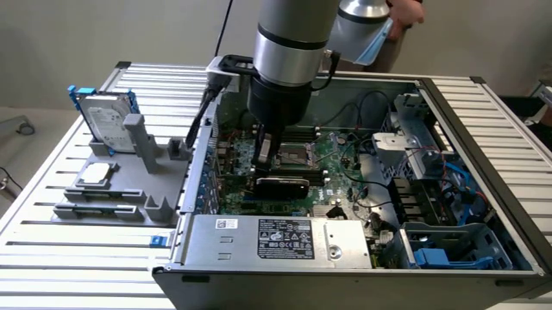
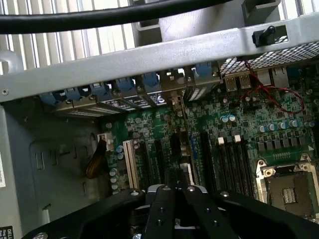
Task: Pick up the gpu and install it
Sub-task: 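Insert the gpu into the slot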
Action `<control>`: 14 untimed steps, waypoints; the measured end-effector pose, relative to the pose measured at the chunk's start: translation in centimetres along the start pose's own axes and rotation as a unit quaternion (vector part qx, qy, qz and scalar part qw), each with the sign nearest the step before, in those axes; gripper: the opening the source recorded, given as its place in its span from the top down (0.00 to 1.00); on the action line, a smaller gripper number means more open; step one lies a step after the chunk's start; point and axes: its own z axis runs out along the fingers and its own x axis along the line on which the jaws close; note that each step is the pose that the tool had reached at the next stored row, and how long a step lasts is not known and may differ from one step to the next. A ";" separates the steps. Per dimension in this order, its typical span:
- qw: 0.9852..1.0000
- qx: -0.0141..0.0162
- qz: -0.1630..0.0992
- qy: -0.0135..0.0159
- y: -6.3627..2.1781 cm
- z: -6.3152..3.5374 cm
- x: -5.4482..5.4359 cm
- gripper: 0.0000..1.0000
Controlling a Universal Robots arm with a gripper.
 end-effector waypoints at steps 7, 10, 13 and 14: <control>1.000 0.005 -0.002 -0.012 -0.66 0.25 -0.2 0.89; 1.000 0.007 -0.007 -0.013 -0.68 0.73 -0.4 0.89; 1.000 0.009 -0.013 -0.013 -0.67 1.23 -0.8 0.89; 1.000 0.009 -0.014 -0.014 -0.66 1.39 -0.9 0.89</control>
